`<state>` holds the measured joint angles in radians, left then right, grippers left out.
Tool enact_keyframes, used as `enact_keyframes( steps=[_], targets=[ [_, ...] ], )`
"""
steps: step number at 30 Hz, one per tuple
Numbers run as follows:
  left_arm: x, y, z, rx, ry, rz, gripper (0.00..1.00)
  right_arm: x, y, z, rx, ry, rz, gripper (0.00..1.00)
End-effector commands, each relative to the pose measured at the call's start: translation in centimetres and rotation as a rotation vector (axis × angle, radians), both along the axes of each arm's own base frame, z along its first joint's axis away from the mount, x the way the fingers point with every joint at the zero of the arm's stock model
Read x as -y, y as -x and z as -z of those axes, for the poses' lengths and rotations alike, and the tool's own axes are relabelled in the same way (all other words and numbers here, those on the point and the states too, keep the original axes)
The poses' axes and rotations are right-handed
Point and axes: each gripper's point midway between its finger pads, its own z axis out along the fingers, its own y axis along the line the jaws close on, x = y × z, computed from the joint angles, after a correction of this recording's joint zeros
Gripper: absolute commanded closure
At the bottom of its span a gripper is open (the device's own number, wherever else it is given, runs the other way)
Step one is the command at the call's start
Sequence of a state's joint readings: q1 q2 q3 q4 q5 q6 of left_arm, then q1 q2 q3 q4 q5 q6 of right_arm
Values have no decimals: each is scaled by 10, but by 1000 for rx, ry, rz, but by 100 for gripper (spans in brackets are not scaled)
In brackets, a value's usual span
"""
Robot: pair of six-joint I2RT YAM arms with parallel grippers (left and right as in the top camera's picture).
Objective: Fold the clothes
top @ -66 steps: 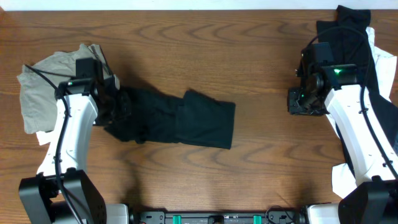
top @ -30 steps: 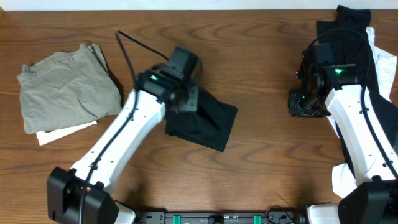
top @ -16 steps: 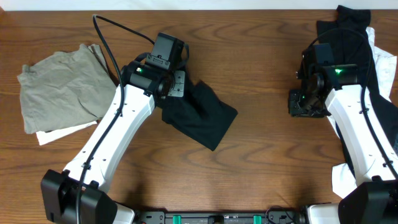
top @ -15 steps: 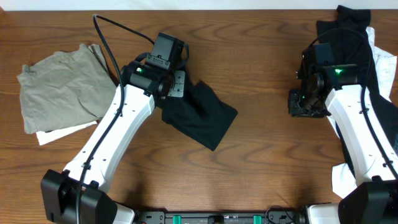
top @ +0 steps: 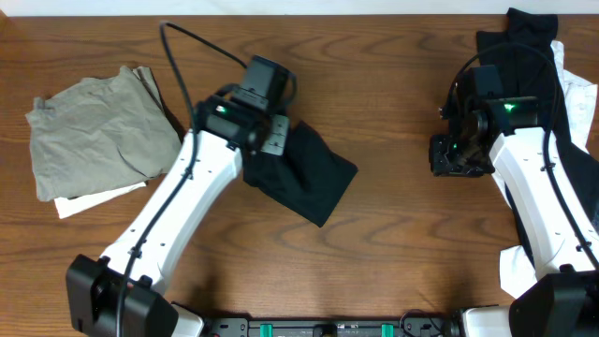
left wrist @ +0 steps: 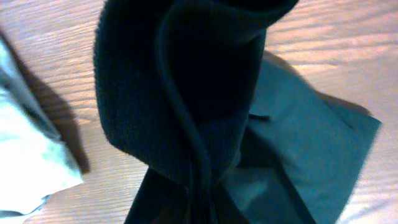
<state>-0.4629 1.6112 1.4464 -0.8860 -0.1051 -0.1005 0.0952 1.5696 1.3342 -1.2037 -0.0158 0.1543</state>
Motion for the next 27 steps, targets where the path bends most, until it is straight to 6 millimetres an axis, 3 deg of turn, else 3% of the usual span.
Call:
enact_keyframes(
  steps=[1,11,18,22,24,26,27],
  targets=[
    [21,3,-9,26,-2,64,92,-3,-3,-5,20,-18,-17,65],
    [68,37,34,-90,-71,212,93,-3,-2,-5,16,-17,-17,66],
    [107,65,37,-90,-78,331,93,-3,-2,-5,16,-17,-17,66],
    [114,78,39,-108,-83,345,92,-3,-2,-5,16,-17,-18,65],
    [112,84,40,-126,-90,338,85,-3,-2,-5,15,-17,-18,65],
    [109,89,42,-147,-106,343,67,-3,-2,-5,15,-17,-18,66],
    [108,93,43,-160,-110,347,66,-3,-2,-5,15,-17,-18,66]
  ],
)
